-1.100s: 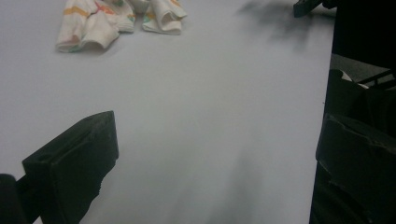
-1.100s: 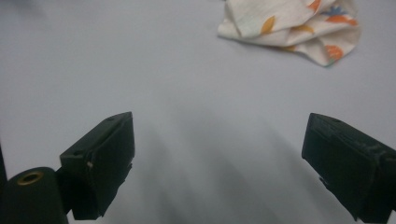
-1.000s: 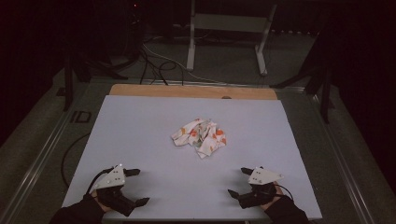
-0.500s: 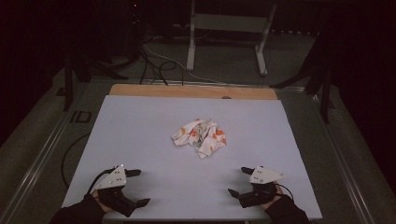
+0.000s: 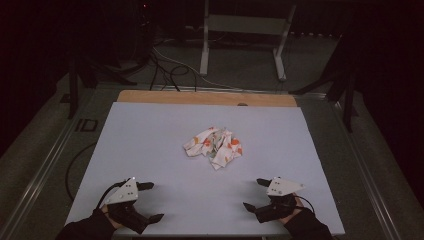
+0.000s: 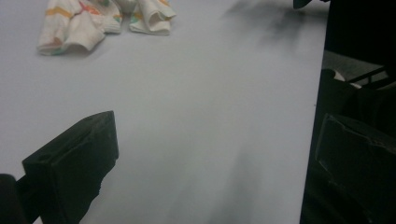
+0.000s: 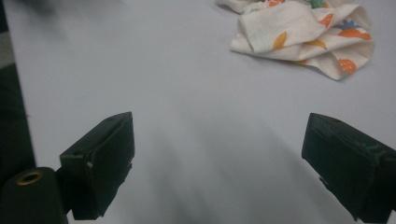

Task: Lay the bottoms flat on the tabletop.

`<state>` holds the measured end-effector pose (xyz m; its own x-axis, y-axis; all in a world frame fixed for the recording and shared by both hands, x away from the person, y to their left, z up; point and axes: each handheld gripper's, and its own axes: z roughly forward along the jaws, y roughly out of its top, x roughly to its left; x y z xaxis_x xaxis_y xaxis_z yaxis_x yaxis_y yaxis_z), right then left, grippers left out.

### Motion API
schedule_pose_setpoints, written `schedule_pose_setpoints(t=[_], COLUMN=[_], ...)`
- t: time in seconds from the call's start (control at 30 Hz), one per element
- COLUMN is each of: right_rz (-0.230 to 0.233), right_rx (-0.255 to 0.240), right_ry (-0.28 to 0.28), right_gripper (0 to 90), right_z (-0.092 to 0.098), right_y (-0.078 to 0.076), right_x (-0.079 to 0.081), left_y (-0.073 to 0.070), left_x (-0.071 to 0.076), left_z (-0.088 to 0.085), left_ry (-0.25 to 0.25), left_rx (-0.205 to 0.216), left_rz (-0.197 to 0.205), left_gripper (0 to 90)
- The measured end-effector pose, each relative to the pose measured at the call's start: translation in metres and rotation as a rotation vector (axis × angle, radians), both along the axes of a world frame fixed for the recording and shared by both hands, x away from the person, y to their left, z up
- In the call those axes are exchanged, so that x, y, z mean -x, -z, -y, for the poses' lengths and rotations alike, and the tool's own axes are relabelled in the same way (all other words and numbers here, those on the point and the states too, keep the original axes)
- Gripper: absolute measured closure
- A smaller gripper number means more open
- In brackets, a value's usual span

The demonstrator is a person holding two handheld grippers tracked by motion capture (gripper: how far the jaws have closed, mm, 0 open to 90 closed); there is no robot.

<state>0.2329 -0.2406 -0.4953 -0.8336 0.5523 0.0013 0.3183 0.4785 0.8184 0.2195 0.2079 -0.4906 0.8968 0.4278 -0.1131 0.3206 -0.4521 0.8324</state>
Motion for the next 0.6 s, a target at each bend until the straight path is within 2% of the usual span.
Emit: schedule_pose_setpoints(t=[0.07, 0.23, 0.3, 0.47, 0.6], right_rz=[0.012, 0.026, 0.035, 0.049, 0.059], right_rx=[0.015, 0.004, 0.017, -0.019, -0.020], right_ry=[0.000, -0.004, -0.005, 0.013, 0.019], right_gripper=[9.5, 9.4, 9.4, 9.4, 9.4], right_z=[-0.001, -0.003, -0.004, -0.005, -0.011], right_y=[-0.004, -0.017, -0.022, -0.032, -0.038], right_x=[0.001, -0.001, -0.002, -0.010, -0.016], left_y=[-0.002, -0.013, -0.015, -0.021, -0.026], left_x=[0.000, -0.002, -0.004, -0.010, -0.016], left_z=[0.001, 0.004, 0.004, 0.003, 0.004], left_ry=[0.010, 0.021, 0.018, 0.011, 0.005], left_rx=[-0.002, 0.009, 0.021, 0.026, 0.020], left_rz=[0.006, 0.016, 0.013, 0.013, 0.021], left_gripper=[0.3, 0.3, 0.3, 0.3, 0.3])
